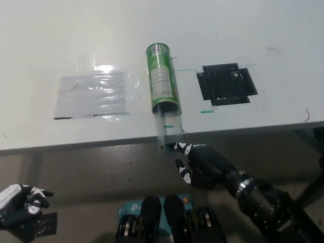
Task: The robot uses its right hand finger to pull out the chips tray kept inside a container in the middle of the desk
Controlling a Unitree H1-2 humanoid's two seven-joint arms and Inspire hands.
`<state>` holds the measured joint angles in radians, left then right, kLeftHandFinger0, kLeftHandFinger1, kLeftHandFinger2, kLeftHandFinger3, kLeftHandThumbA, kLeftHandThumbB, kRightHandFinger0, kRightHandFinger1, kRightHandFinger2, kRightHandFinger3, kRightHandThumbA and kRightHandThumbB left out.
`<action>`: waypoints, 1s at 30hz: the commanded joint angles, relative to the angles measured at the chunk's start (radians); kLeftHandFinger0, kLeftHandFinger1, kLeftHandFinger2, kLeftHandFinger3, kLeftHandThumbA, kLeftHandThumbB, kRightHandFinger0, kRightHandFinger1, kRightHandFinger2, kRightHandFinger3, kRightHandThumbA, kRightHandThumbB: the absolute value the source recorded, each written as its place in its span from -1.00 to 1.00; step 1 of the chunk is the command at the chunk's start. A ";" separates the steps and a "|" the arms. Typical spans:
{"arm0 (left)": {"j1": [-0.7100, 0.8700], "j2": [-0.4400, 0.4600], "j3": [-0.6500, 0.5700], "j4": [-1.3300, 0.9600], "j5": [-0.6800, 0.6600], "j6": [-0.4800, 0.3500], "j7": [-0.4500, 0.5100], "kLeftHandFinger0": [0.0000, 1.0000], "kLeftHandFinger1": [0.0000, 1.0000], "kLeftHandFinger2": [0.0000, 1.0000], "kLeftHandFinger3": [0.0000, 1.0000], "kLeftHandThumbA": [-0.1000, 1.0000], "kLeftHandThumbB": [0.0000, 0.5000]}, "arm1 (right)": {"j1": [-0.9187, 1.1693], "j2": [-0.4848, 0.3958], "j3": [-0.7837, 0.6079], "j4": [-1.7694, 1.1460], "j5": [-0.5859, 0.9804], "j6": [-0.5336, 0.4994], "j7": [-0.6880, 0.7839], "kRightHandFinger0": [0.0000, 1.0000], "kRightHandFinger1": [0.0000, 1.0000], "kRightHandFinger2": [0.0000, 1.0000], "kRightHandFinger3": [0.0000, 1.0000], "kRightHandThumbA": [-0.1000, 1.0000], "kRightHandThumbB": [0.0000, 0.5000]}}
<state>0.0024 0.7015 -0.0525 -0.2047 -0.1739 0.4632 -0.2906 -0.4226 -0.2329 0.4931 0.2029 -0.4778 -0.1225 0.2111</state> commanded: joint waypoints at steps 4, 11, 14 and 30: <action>0.000 0.032 0.004 -0.023 -0.011 0.007 0.026 0.31 0.31 0.47 0.76 -0.62 -1.00 | 0.020 -0.015 0.007 -0.045 -0.022 -0.006 0.039 -1.00 -0.94 0.58 0.77 -1.00 -0.35; 0.007 0.028 0.006 -0.025 -0.011 0.007 0.031 0.29 0.29 0.44 0.74 -0.63 -1.00 | 0.043 -0.011 -0.004 -0.065 -0.004 0.003 0.041 -0.98 -0.91 0.55 0.74 -1.00 -0.34; 0.004 0.028 0.003 -0.022 -0.006 0.007 0.028 0.30 0.30 0.46 0.75 -0.62 -1.00 | 0.061 -0.015 -0.008 -0.103 -0.006 0.023 0.049 -1.00 -0.99 0.58 0.73 -1.00 -0.33; 0.022 0.025 0.005 -0.020 -0.004 0.007 0.028 0.33 0.31 0.48 0.78 -0.59 -1.00 | 0.119 -0.013 -0.064 -0.175 0.004 0.031 0.029 -1.00 -1.00 1.00 1.00 -1.00 -0.26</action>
<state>0.0259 0.7011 -0.0538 -0.2041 -0.1825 0.4633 -0.2900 -0.2930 -0.2513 0.4588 0.0683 -0.4795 -0.0979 0.2444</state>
